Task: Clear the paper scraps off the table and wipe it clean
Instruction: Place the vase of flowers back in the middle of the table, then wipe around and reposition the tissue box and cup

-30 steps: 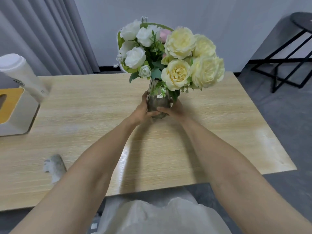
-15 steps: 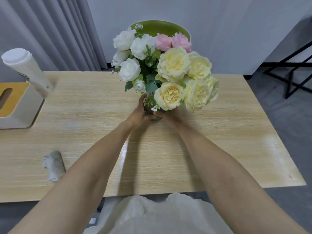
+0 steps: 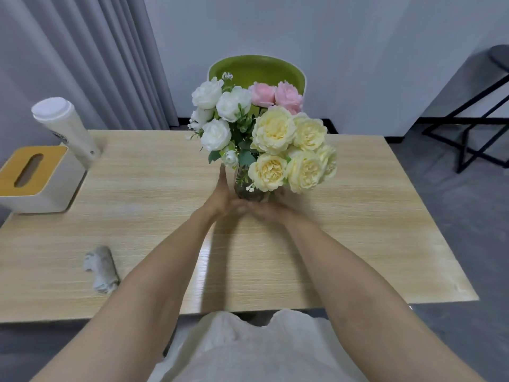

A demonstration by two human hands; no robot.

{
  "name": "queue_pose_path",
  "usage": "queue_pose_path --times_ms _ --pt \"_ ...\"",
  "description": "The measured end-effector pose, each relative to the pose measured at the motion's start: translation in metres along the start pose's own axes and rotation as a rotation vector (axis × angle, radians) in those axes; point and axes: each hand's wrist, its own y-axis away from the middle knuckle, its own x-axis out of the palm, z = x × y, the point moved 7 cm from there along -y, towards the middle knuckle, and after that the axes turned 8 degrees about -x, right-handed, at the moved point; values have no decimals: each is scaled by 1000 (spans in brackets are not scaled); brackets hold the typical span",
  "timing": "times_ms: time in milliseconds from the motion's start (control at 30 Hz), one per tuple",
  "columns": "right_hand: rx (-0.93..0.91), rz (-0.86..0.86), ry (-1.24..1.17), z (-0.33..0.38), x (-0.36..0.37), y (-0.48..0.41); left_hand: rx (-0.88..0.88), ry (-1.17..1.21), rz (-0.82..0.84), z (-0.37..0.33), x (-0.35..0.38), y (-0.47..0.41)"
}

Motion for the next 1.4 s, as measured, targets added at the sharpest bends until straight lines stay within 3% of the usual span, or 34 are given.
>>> queue_pose_path --times_ms 67,167,300,400,533,633,733,833,1000,1067,1267,1333,1400 --pt "108 -57 48 -5 4 5 -133 51 -62 -10 -9 17" --pt "212 -152 -20 -1 12 19 -205 -66 -146 -13 -35 45" --pt "277 -28 -70 26 44 39 -252 -361 -326 20 -89 85" --pt "227 28 -57 48 81 38 -334 -553 -541 45 -120 126" --pt "163 142 -49 69 135 45 -481 -672 -700 87 -151 182" --pt "129 199 -22 82 163 48 -601 -666 -904 104 -172 221" --pt "112 195 -15 94 181 47 -850 -442 -1063 130 -187 253" --pt "106 163 -21 102 194 45 -954 -345 -931 152 -185 254" --pt "107 120 11 108 217 39 -810 -212 -865 165 -177 231" --pt "93 93 52 109 226 37 -666 -270 -830 158 -178 229" --pt "7 56 201 129 270 29 -268 -736 -486 172 -185 215" --pt "-21 53 248 141 286 24 -151 -770 -388 183 -192 214" --pt "-82 85 314 154 305 17 -143 -772 -363 197 -216 215"
